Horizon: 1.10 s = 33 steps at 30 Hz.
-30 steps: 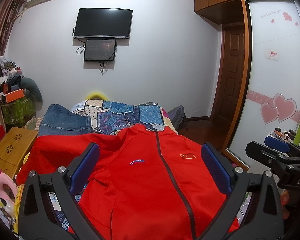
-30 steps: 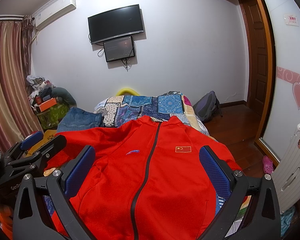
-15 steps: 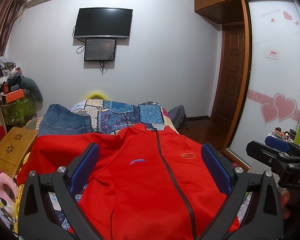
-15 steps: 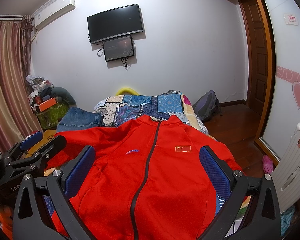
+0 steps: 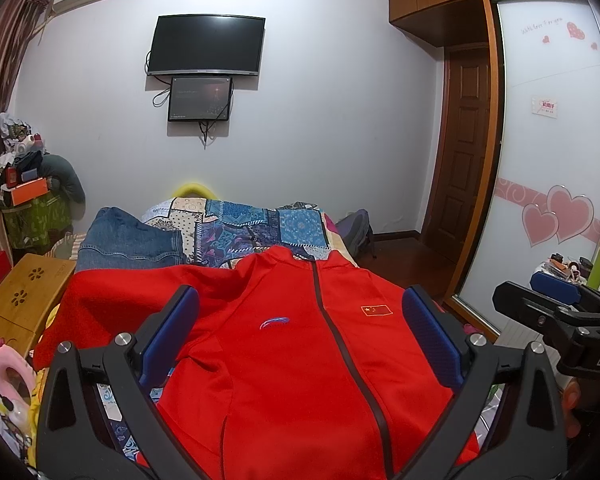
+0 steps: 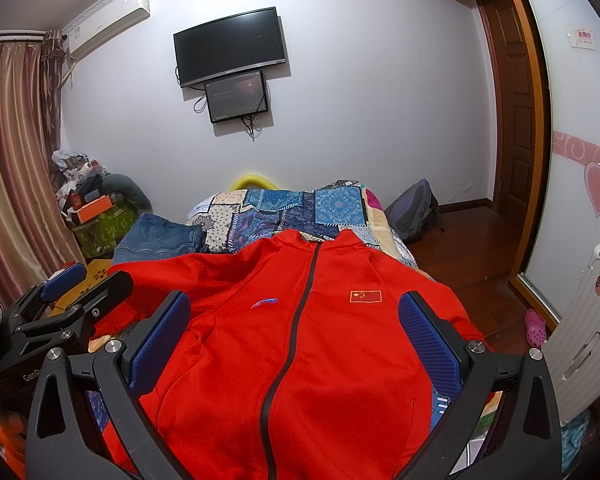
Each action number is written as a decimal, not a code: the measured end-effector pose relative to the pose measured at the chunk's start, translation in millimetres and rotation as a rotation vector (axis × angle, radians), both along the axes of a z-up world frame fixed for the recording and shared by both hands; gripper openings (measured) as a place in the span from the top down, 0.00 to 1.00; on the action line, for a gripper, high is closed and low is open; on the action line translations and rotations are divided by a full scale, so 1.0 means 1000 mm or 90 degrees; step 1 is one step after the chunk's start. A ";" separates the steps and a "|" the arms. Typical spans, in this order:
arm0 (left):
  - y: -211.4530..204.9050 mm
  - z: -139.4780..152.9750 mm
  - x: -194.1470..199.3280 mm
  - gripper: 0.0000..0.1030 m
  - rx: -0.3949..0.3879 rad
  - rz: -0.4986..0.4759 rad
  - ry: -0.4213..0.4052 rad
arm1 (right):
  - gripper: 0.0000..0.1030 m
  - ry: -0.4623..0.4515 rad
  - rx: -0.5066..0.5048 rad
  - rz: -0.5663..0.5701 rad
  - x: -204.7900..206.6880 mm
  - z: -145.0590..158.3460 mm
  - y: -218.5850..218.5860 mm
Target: Fold large clothes
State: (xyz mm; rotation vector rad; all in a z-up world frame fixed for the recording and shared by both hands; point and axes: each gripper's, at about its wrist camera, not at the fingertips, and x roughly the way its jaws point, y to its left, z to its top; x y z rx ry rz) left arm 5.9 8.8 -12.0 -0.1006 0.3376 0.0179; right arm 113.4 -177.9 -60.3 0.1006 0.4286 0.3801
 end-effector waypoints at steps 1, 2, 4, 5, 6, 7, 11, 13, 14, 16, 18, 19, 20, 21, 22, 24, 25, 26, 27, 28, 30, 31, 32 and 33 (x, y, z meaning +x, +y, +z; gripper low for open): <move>-0.001 0.000 0.000 0.01 0.000 0.000 0.000 | 0.00 0.000 0.000 0.000 0.000 0.000 0.000; 0.000 0.000 0.000 0.01 0.000 0.000 0.000 | 0.00 0.000 0.000 0.000 0.000 0.000 0.000; 0.001 -0.001 0.000 0.01 -0.001 0.000 0.001 | 0.00 0.000 -0.001 0.000 0.000 0.000 0.000; 0.001 -0.001 0.000 0.01 -0.001 0.001 0.001 | 0.00 0.000 -0.001 0.000 0.000 0.000 -0.001; 0.001 -0.001 0.000 0.01 -0.001 0.000 0.001 | 0.00 0.001 -0.001 0.000 0.000 0.000 -0.001; 0.001 -0.001 0.000 0.01 0.000 0.000 0.001 | 0.00 0.001 -0.001 0.000 0.000 0.000 -0.001; 0.001 -0.001 0.000 0.01 -0.001 0.000 0.001 | 0.00 0.001 0.000 0.000 0.001 0.000 -0.001; 0.000 -0.001 0.000 0.01 -0.001 0.000 0.002 | 0.00 0.001 -0.001 0.000 0.001 0.000 -0.001; 0.001 -0.001 0.001 0.01 -0.001 0.000 0.002 | 0.00 0.001 -0.001 0.000 0.001 0.000 -0.001; 0.002 -0.003 0.002 0.01 -0.003 0.000 0.004 | 0.00 0.002 -0.001 0.000 0.002 0.002 -0.002; 0.004 -0.005 0.002 0.01 -0.004 0.000 0.006 | 0.00 0.003 -0.002 0.001 0.002 -0.004 -0.004; 0.004 -0.005 0.004 0.01 -0.004 0.001 0.008 | 0.00 0.004 -0.002 0.000 0.001 -0.005 -0.005; 0.005 -0.006 0.004 0.01 -0.004 0.001 0.010 | 0.00 0.005 -0.002 0.001 0.006 -0.002 -0.006; 0.005 -0.005 0.006 0.01 -0.004 0.002 0.011 | 0.00 0.007 -0.002 0.001 0.007 -0.003 -0.006; 0.006 -0.005 0.007 0.01 -0.004 0.003 0.012 | 0.00 0.010 -0.003 0.002 0.008 -0.004 -0.006; 0.009 -0.006 0.010 0.01 -0.007 0.006 0.015 | 0.00 0.015 -0.005 0.002 0.009 -0.003 -0.004; 0.009 -0.006 0.013 0.01 -0.009 0.008 0.017 | 0.00 0.017 -0.006 0.002 0.010 -0.002 -0.004; 0.012 -0.007 0.016 0.01 -0.011 0.009 0.021 | 0.00 0.020 -0.007 0.001 0.016 -0.007 -0.006; 0.013 -0.007 0.019 0.01 -0.012 0.009 0.022 | 0.00 0.021 -0.007 0.001 0.017 -0.006 -0.005; 0.015 -0.007 0.023 0.01 -0.012 0.012 0.024 | 0.00 0.023 -0.008 0.000 0.019 -0.007 -0.005; 0.019 -0.007 0.029 0.01 -0.006 0.019 0.026 | 0.00 0.029 -0.009 -0.002 0.024 -0.008 -0.005; 0.022 -0.007 0.033 0.01 -0.005 0.024 0.027 | 0.00 0.033 -0.010 -0.003 0.028 -0.008 -0.004; 0.026 -0.007 0.036 0.01 -0.004 0.031 0.028 | 0.00 0.038 -0.012 -0.004 0.031 -0.008 -0.004; 0.033 -0.008 0.040 0.01 -0.005 0.042 0.029 | 0.00 0.044 -0.013 -0.005 0.035 -0.010 -0.003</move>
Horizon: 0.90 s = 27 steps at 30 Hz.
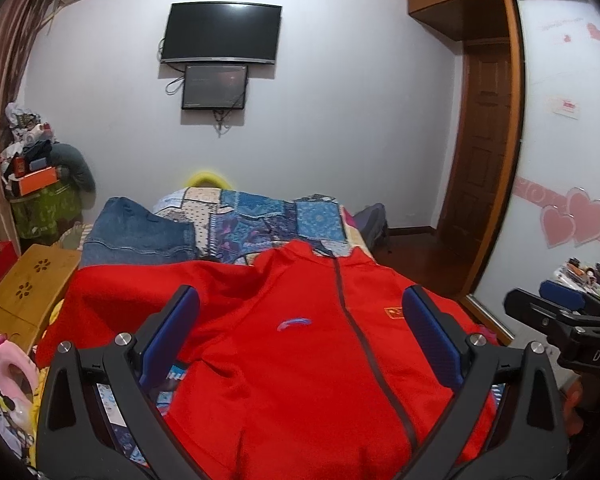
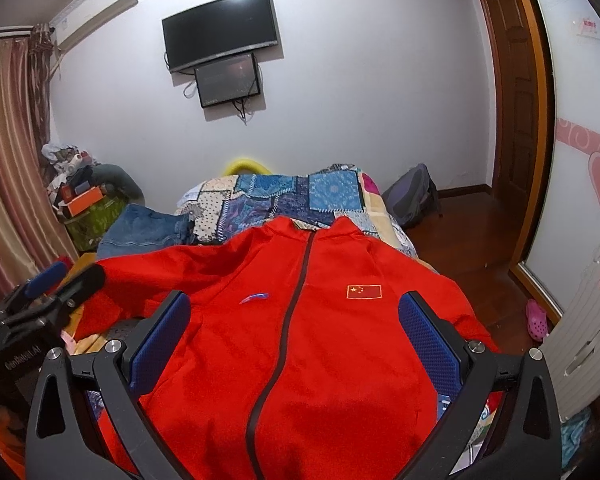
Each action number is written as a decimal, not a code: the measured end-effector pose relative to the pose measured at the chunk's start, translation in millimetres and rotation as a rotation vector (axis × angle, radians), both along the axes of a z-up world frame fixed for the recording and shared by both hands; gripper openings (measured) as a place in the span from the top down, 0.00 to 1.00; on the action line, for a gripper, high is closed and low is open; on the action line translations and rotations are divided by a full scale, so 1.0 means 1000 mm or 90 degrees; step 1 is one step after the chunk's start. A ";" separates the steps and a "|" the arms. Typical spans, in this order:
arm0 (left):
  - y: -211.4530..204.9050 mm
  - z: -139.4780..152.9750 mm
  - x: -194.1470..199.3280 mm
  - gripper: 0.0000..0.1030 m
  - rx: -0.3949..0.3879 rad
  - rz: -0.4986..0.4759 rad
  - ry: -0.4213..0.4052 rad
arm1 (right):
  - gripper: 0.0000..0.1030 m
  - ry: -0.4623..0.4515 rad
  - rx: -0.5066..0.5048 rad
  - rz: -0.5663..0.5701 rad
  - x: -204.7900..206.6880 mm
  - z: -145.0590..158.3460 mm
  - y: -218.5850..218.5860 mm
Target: Fold large clothes
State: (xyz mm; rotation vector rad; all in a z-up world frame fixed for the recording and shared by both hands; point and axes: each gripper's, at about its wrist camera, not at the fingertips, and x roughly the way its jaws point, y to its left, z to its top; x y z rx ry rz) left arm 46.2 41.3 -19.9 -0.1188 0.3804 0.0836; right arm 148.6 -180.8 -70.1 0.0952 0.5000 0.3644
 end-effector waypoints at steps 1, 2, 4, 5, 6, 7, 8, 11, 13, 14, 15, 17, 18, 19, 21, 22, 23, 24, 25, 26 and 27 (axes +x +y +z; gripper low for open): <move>0.004 0.000 0.002 0.01 0.000 0.007 0.001 | 0.00 0.005 -0.001 -0.001 0.004 -0.001 0.000; 0.011 0.000 0.005 0.01 0.000 0.021 0.002 | 0.00 0.012 -0.002 -0.003 0.008 -0.003 0.000; 0.028 -0.001 0.012 0.01 -0.004 0.056 0.005 | 0.00 0.024 -0.003 -0.006 0.015 -0.006 0.001; 0.043 -0.002 0.016 0.01 -0.011 0.080 0.008 | 0.00 0.029 -0.003 -0.007 0.020 -0.006 -0.001; 0.055 -0.004 0.018 0.01 -0.019 0.097 0.011 | 0.00 0.036 -0.003 -0.009 0.024 -0.007 -0.001; 0.068 -0.005 0.021 0.01 -0.031 0.114 0.014 | 0.00 0.043 -0.003 -0.012 0.028 -0.009 -0.001; 0.082 -0.007 0.023 0.01 -0.045 0.133 0.017 | 0.00 0.050 -0.003 -0.015 0.033 -0.010 -0.002; 0.133 -0.020 0.027 0.01 -0.090 0.215 0.035 | 0.00 0.070 -0.004 -0.031 0.046 -0.015 -0.004; 0.163 -0.032 0.027 0.01 -0.114 0.263 0.051 | 0.00 0.076 -0.008 -0.049 0.052 -0.018 -0.005; 0.176 -0.039 0.026 0.01 -0.125 0.279 0.060 | 0.00 0.079 -0.011 -0.060 0.055 -0.020 -0.006; 0.189 -0.046 0.025 0.01 -0.139 0.294 0.071 | 0.00 0.083 -0.015 -0.070 0.059 -0.022 -0.006; 0.221 -0.065 0.024 0.01 -0.185 0.327 0.094 | 0.00 0.093 -0.025 -0.084 0.067 -0.025 -0.006; 0.237 -0.075 0.023 0.01 -0.214 0.341 0.106 | 0.00 0.097 -0.029 -0.087 0.070 -0.027 -0.006; 0.249 -0.086 0.019 0.01 -0.244 0.353 0.116 | 0.00 0.103 -0.035 -0.089 0.074 -0.028 -0.005; 0.274 -0.107 0.012 0.01 -0.309 0.371 0.132 | 0.00 0.110 -0.043 -0.091 0.081 -0.030 -0.002; 0.288 -0.120 0.008 0.01 -0.346 0.381 0.139 | 0.00 0.115 -0.049 -0.091 0.084 -0.031 0.000; 0.299 -0.127 0.004 0.02 -0.369 0.390 0.142 | 0.00 0.118 -0.053 -0.090 0.087 -0.032 0.003; 0.312 -0.142 0.000 0.02 -0.406 0.408 0.148 | 0.00 0.120 -0.057 -0.088 0.089 -0.033 0.005; 0.317 -0.148 -0.004 0.02 -0.423 0.419 0.152 | 0.00 0.123 -0.061 -0.086 0.092 -0.033 0.008; 0.327 -0.160 -0.008 0.02 -0.450 0.429 0.156 | 0.00 0.126 -0.066 -0.083 0.095 -0.034 0.011; 0.332 -0.170 -0.007 0.04 -0.471 0.432 0.161 | 0.00 0.129 -0.074 -0.080 0.097 -0.035 0.016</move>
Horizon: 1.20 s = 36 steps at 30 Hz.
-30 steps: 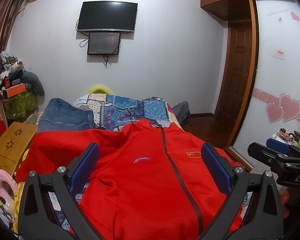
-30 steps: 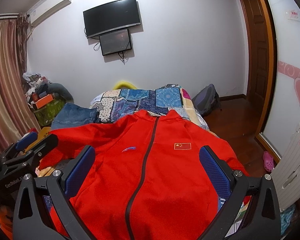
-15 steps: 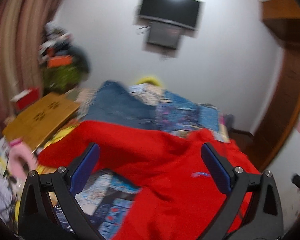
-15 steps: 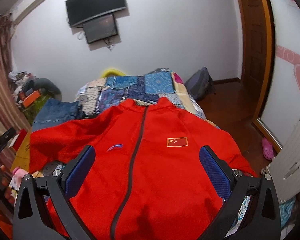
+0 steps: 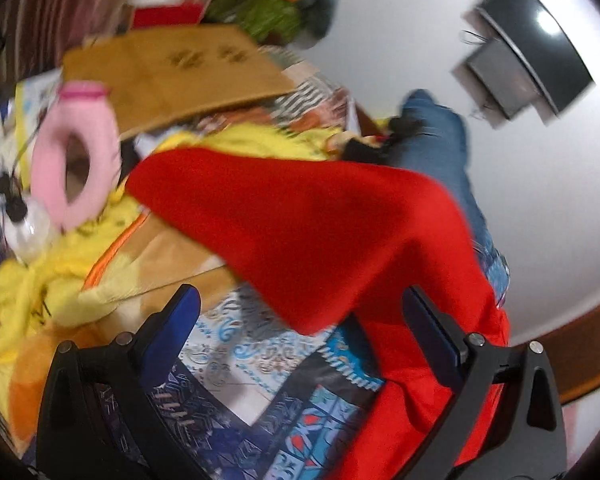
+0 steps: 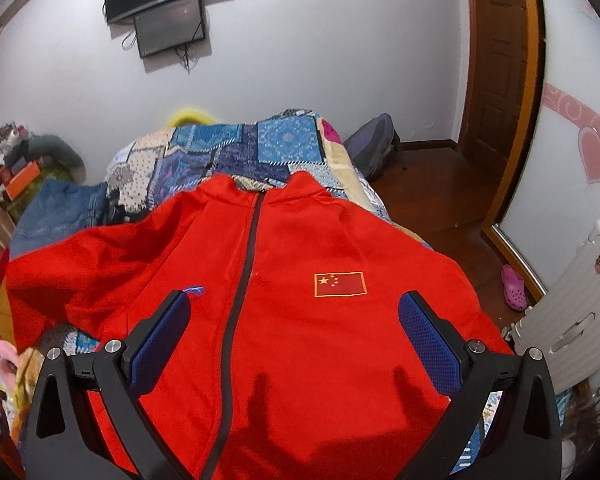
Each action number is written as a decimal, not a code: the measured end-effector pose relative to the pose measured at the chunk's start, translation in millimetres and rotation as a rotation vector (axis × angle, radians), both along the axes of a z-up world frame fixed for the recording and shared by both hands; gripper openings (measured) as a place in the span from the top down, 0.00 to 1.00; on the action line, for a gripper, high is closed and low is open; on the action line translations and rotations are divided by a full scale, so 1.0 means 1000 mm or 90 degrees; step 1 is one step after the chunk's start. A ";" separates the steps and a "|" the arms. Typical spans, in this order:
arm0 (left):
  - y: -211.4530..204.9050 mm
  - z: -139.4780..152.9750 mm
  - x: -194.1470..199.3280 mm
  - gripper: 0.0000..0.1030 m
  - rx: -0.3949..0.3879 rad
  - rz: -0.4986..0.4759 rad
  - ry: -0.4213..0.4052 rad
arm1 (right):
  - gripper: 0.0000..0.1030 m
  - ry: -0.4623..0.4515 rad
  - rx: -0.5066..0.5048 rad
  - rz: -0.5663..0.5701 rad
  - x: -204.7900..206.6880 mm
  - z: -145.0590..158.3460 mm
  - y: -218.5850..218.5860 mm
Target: Fold large clothes
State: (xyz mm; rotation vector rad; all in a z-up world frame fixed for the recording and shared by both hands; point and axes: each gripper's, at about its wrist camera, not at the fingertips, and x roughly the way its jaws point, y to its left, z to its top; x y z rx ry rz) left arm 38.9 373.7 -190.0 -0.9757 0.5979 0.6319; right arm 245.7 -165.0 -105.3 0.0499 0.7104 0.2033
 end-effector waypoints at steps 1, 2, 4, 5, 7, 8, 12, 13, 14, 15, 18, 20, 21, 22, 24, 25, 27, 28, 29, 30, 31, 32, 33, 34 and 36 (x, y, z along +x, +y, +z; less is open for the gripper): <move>0.006 -0.009 -0.001 0.05 -0.020 0.004 -0.003 | 0.00 0.002 -0.006 0.004 0.002 -0.001 0.004; 0.010 -0.015 -0.001 0.08 -0.038 0.006 -0.009 | 0.00 0.004 -0.016 0.010 0.005 -0.002 0.009; 0.021 -0.034 -0.001 0.09 -0.089 0.005 -0.031 | 0.00 0.004 -0.032 0.018 0.006 -0.003 0.015; 0.025 -0.042 0.000 0.10 -0.112 0.005 -0.043 | 0.00 0.004 -0.045 0.024 0.009 -0.004 0.020; 0.033 -0.060 0.001 0.10 -0.166 0.009 -0.074 | 0.00 0.002 -0.062 0.033 0.010 -0.004 0.026; 0.036 -0.069 0.002 0.14 -0.191 0.010 -0.091 | 0.00 0.002 -0.066 0.035 0.011 -0.004 0.029; 0.041 -0.088 0.010 0.18 -0.229 0.003 -0.147 | 0.00 0.007 -0.085 0.046 0.014 -0.006 0.036; 0.041 -0.092 0.012 0.18 -0.234 0.000 -0.163 | 0.00 0.010 -0.088 0.048 0.015 -0.007 0.037; 0.041 -0.096 0.014 0.18 -0.247 -0.004 -0.188 | 0.00 0.011 -0.089 0.048 0.015 -0.007 0.039; 0.041 -0.102 0.015 0.21 -0.266 -0.004 -0.217 | 0.00 0.014 -0.090 0.049 0.016 -0.007 0.038; 0.041 -0.120 0.015 0.30 -0.331 0.013 -0.296 | 0.00 0.018 -0.088 0.050 0.018 -0.007 0.039; 0.041 -0.126 0.015 0.39 -0.346 0.026 -0.320 | 0.00 0.020 -0.086 0.051 0.019 -0.007 0.040; 0.040 -0.126 0.016 0.47 -0.343 0.033 -0.317 | 0.00 0.020 -0.086 0.050 0.019 -0.007 0.039; 0.040 -0.123 0.017 0.53 -0.332 0.032 -0.307 | 0.00 0.020 -0.087 0.049 0.020 -0.007 0.039; 0.038 -0.112 0.019 0.68 -0.286 0.024 -0.265 | 0.00 0.018 -0.088 0.049 0.019 -0.007 0.039; 0.036 -0.104 0.021 0.77 -0.258 0.018 -0.241 | 0.00 0.017 -0.087 0.048 0.018 -0.007 0.040; 0.032 -0.084 0.024 0.94 -0.191 0.008 -0.191 | 0.00 0.017 -0.084 0.048 0.017 -0.007 0.040; 0.031 -0.076 0.026 0.94 -0.165 0.005 -0.175 | 0.00 0.017 -0.082 0.048 0.017 -0.007 0.040; 0.027 -0.061 0.027 0.95 -0.119 0.003 -0.150 | 0.00 0.016 -0.082 0.049 0.016 -0.007 0.040; 0.023 -0.047 0.029 0.97 -0.082 0.001 -0.133 | 0.00 0.015 -0.082 0.049 0.016 -0.007 0.040; 0.020 -0.035 0.030 0.97 -0.051 -0.001 -0.122 | 0.00 0.013 -0.082 0.049 0.015 -0.006 0.040; 0.017 -0.025 0.031 0.97 -0.028 -0.003 -0.117 | 0.00 0.009 -0.080 0.049 0.014 -0.005 0.039; 0.012 -0.008 0.032 0.98 0.005 -0.005 -0.113 | 0.00 0.007 -0.079 0.050 0.014 -0.005 0.039; 0.010 -0.003 0.032 0.98 0.022 -0.006 -0.113 | 0.00 0.005 -0.078 0.049 0.014 -0.004 0.038; 0.003 0.025 0.033 0.98 0.069 -0.013 -0.118 | 0.00 0.001 -0.074 0.049 0.014 -0.003 0.035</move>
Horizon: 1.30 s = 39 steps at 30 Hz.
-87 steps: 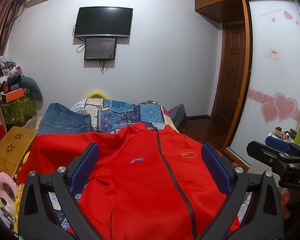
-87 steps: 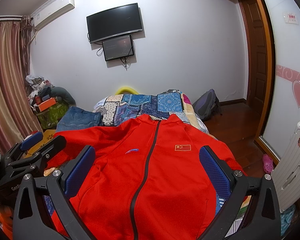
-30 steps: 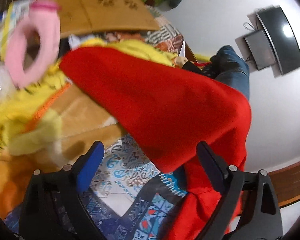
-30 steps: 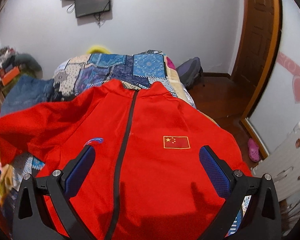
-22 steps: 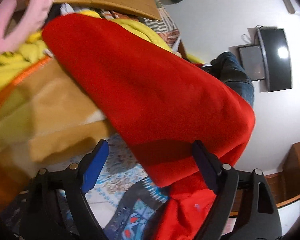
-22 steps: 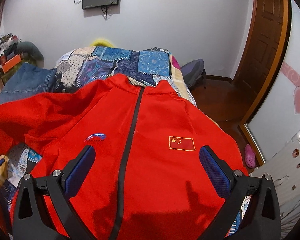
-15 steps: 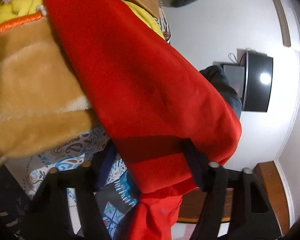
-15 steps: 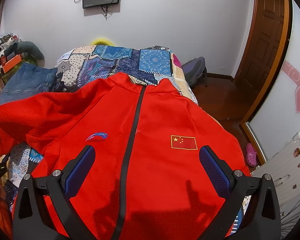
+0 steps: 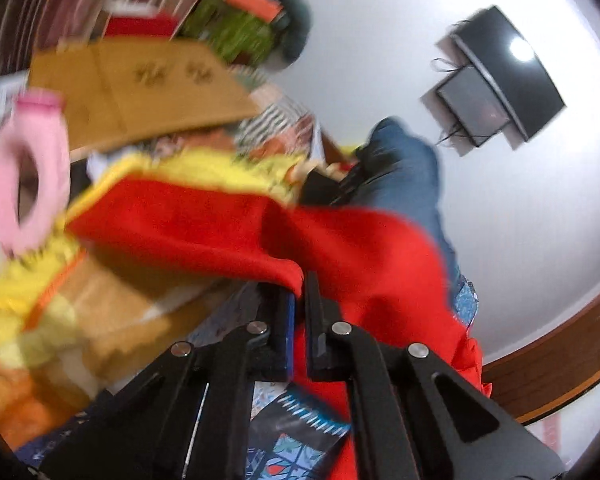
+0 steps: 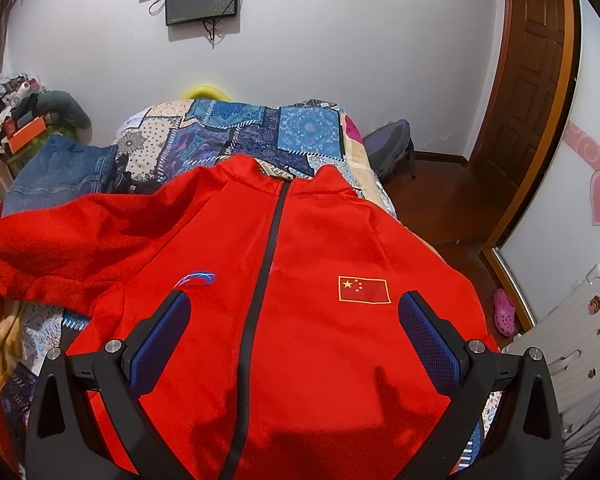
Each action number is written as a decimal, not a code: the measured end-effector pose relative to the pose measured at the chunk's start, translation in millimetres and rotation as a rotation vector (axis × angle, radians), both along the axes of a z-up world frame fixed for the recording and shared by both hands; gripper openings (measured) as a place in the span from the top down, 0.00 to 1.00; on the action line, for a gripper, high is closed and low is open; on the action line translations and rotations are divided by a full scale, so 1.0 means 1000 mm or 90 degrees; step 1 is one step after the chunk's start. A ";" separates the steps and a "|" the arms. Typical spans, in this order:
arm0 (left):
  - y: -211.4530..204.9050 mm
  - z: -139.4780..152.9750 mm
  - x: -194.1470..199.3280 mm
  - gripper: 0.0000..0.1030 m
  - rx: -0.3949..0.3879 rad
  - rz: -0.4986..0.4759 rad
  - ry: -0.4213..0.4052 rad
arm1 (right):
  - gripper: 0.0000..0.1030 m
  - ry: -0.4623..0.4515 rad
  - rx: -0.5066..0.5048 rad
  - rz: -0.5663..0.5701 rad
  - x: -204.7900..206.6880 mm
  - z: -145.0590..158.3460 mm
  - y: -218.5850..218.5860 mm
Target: Fold large clothes
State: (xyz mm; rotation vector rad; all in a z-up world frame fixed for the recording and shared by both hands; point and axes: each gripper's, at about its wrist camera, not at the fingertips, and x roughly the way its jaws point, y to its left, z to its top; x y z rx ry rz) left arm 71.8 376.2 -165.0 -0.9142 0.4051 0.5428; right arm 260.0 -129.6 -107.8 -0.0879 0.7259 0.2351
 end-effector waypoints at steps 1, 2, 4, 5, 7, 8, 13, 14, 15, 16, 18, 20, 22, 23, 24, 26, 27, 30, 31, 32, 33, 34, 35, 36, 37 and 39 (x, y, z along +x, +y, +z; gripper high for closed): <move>-0.006 0.015 0.002 0.98 0.030 -0.003 -0.001 | 0.00 -0.003 0.004 0.000 0.001 0.001 -0.002; -0.014 0.028 0.004 0.98 0.057 -0.012 -0.001 | 0.00 -0.005 0.007 0.000 0.000 0.002 -0.003; -0.023 0.051 0.012 0.98 0.101 -0.039 -0.011 | 0.00 -0.012 0.011 0.002 0.002 0.004 -0.006; -0.028 0.064 0.016 0.98 0.125 -0.053 -0.021 | 0.00 -0.015 0.013 0.003 0.003 0.005 -0.007; -0.046 0.094 0.027 0.98 0.173 -0.087 -0.047 | 0.00 -0.021 0.014 0.006 0.004 0.008 -0.010; -0.053 0.105 0.033 0.98 0.186 -0.101 -0.054 | 0.00 -0.026 0.015 0.008 0.005 0.009 -0.012; -0.106 0.154 0.075 0.98 0.238 -0.203 -0.098 | 0.00 -0.043 0.035 0.023 0.010 0.019 -0.022; -0.117 0.160 0.082 0.98 0.247 -0.219 -0.100 | 0.00 -0.043 0.042 0.027 0.012 0.021 -0.024; -0.133 0.166 0.095 0.98 0.259 -0.249 -0.101 | 0.00 -0.043 0.048 0.032 0.014 0.022 -0.026; -0.143 0.169 0.105 0.98 0.263 -0.272 -0.101 | 0.00 -0.045 0.052 0.036 0.015 0.024 -0.028; -0.167 0.175 0.124 0.98 0.268 -0.316 -0.100 | 0.00 -0.046 0.053 0.041 0.015 0.025 -0.032; -0.190 0.173 0.142 0.98 0.265 -0.355 -0.088 | 0.00 -0.045 0.051 0.048 0.017 0.025 -0.035; -0.217 0.166 0.164 0.98 0.256 -0.414 -0.070 | 0.00 -0.048 0.041 0.045 0.019 0.026 -0.040; -0.229 0.163 0.171 0.98 0.257 -0.434 -0.063 | 0.00 -0.051 0.037 0.041 0.020 0.027 -0.043; -0.247 0.158 0.184 0.98 0.264 -0.468 -0.046 | 0.00 -0.054 0.035 0.037 0.022 0.027 -0.047; -0.275 0.149 0.197 0.98 0.282 -0.517 -0.021 | 0.00 -0.056 0.034 0.032 0.022 0.028 -0.053; -0.290 0.144 0.203 0.98 0.289 -0.545 -0.010 | 0.00 -0.055 0.035 0.030 0.023 0.027 -0.057; -0.330 0.129 0.220 0.98 0.301 -0.624 0.025 | 0.00 -0.049 0.037 0.022 0.023 0.023 -0.066; -0.343 0.123 0.221 0.98 0.303 -0.644 0.033 | 0.00 -0.046 0.035 0.019 0.023 0.021 -0.069; -0.352 0.113 0.222 0.98 0.301 -0.668 0.045 | 0.00 -0.044 0.034 0.017 0.024 0.020 -0.071; -0.363 0.103 0.224 0.98 0.296 -0.693 0.060 | 0.00 -0.039 0.031 0.014 0.025 0.018 -0.074; -0.373 0.093 0.226 0.98 0.289 -0.716 0.077 | 0.00 -0.036 0.029 0.011 0.025 0.016 -0.076; -0.378 0.085 0.225 0.98 0.284 -0.731 0.089 | 0.00 -0.035 0.028 0.010 0.025 0.015 -0.077; -0.386 0.074 0.226 0.98 0.279 -0.753 0.108 | 0.00 -0.030 0.026 0.008 0.025 0.014 -0.079; -0.394 0.065 0.225 0.98 0.276 -0.771 0.125 | 0.00 -0.026 0.023 0.006 0.026 0.011 -0.081; -0.405 0.048 0.222 0.98 0.273 -0.801 0.155 | 0.00 -0.023 0.017 0.004 0.025 0.009 -0.083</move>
